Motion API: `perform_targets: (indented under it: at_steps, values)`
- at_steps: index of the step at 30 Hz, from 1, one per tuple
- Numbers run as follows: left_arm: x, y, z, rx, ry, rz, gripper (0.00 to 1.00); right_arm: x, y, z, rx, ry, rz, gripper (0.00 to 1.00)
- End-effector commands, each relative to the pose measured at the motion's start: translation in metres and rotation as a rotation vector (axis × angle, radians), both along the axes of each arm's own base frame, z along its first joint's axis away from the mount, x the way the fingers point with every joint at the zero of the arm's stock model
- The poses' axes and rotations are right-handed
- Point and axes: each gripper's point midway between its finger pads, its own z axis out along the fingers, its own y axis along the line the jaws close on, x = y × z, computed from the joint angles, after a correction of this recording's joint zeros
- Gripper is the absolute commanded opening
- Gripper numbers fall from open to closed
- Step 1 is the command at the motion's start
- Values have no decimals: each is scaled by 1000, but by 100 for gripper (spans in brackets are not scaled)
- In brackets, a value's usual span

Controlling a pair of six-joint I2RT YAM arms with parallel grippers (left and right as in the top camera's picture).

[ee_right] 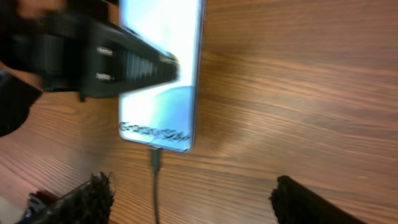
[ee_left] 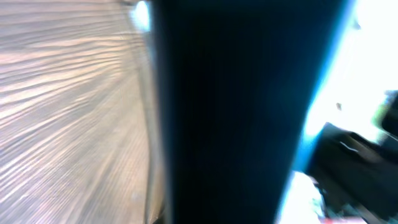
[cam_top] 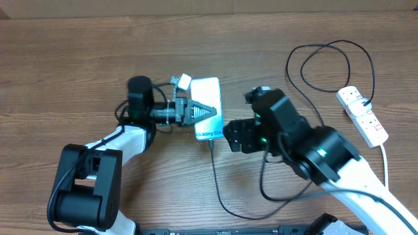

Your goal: Plug charger to phone and switch on socket

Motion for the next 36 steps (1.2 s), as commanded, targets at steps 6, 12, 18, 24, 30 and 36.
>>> perform_targets:
  at_steps: [6, 12, 18, 24, 30, 36]
  values:
    - [11, -17, -56, 280, -122, 117, 4, -9, -24, 45, 37, -132, -46, 95]
    - [4, -12, -77, 374, -146, 61, 6, -12, -26, 41, 21, -115, -46, 100]
    - [3, -12, -100, 419, -159, -24, 6, -12, -28, 40, 19, -112, -57, 100]
    - [9, -14, -122, 400, -98, -64, 6, -17, -32, 34, -3, -83, -58, 100]
    - [-1, -11, -151, 424, 2, -84, 8, -16, -36, 33, -21, -88, -71, 100]
    - [-10, -1, -173, 522, 85, -75, 22, -13, -40, 33, -40, -103, -90, 100]
